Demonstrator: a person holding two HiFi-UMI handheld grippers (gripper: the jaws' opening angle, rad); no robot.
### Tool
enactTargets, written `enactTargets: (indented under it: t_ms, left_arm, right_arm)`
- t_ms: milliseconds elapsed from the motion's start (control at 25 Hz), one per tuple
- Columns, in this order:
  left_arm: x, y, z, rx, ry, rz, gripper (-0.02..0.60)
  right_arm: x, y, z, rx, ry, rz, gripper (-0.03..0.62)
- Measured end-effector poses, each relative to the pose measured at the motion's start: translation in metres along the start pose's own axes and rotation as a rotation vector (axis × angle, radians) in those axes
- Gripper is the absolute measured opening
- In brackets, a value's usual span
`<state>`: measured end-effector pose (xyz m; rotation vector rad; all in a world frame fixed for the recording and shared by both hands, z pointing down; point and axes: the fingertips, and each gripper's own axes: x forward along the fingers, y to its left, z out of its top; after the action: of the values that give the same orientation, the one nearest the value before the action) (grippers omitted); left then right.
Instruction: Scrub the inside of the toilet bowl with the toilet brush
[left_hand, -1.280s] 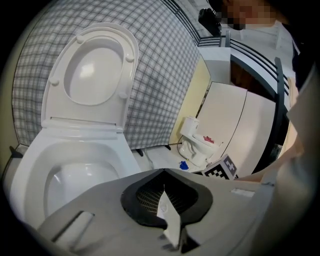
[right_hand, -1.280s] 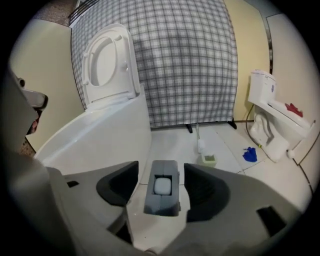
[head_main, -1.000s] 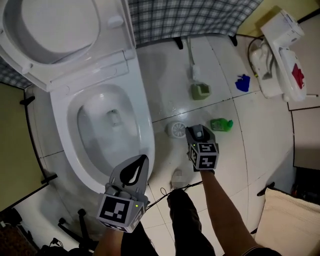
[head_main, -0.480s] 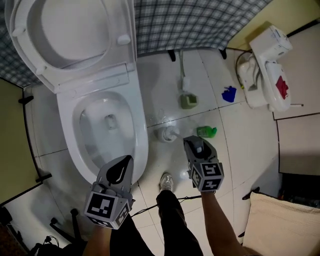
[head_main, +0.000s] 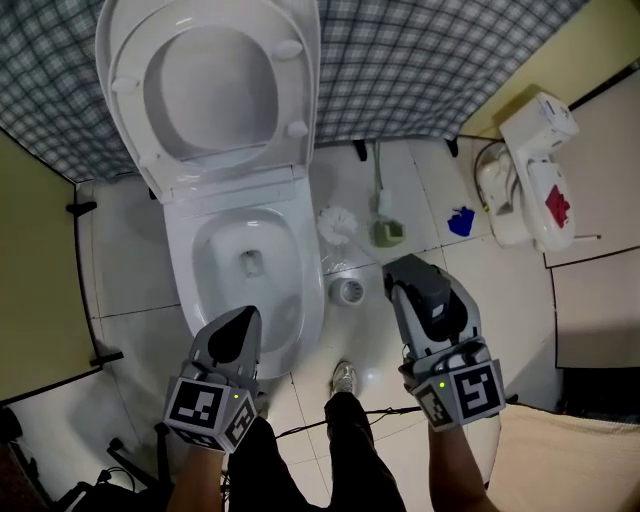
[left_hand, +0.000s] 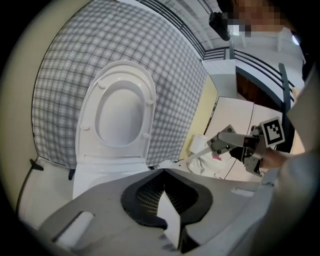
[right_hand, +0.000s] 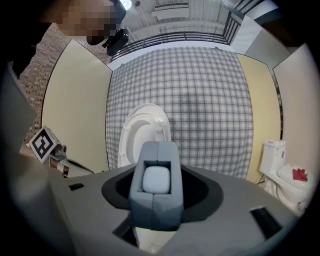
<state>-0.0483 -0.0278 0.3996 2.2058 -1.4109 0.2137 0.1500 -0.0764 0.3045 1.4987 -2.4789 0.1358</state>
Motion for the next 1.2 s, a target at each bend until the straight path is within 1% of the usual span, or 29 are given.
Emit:
enactTargets:
  t_ms: [80,120,240,320,480,600,720,800,920,1000,1080,1200]
  left_arm:
    - [-0.005,0.008,0.003,-0.002,-0.005,0.014,-0.008]
    - [-0.009,0.013,0.003,-0.001,-0.002,0.019,-0.008]
    - [-0.033,0.023,0.008,0.01,0.021,0.038,-0.008]
    - [-0.043,0.027,0.012,0.003,0.02,0.057,-0.008]
    - [-0.038,0.056,-0.013,-0.019,0.034,0.075,-0.007]
    - [-0.035,0.074,-0.024,-0.034,0.056,0.081,-0.008]
    - [-0.033,0.083,-0.025,-0.043,0.061,0.084,-0.008]
    - [-0.036,0.089,-0.025,-0.042,0.058,0.089,-0.008]
    - [-0.032,0.1,-0.027,-0.065,0.056,0.088,-0.008]
    - [-0.029,0.105,-0.028,-0.071,0.055,0.086,-0.008]
    - [-0.035,0.106,-0.03,-0.073,0.06,0.097,-0.008]
    - [-0.04,0.108,-0.033,-0.084,0.059,0.116,-0.008]
  right_arm:
    - [0.014,0.021,0.014,0.007,-0.034,0.049,0.222]
    - [0.021,0.034,0.014,0.015,-0.038,0.074,0.222]
    - [0.044,0.081,0.0,0.054,0.016,0.158,0.222]
    - [0.065,0.102,-0.013,0.083,0.066,0.194,0.222]
    - [0.116,0.126,-0.074,0.113,0.129,0.19,0.221]
    - [0.144,0.139,-0.105,0.112,0.157,0.173,0.221]
    - [0.163,0.146,-0.12,0.116,0.184,0.156,0.221]
    - [0.175,0.151,-0.123,0.132,0.168,0.136,0.221]
    - [0.193,0.155,-0.127,0.175,0.139,0.124,0.221]
    - [0.202,0.162,-0.125,0.21,0.124,0.15,0.221]
    - [0.2,0.177,-0.122,0.248,0.119,0.202,0.221]
    - [0.191,0.197,-0.126,0.259,0.142,0.279,0.221]
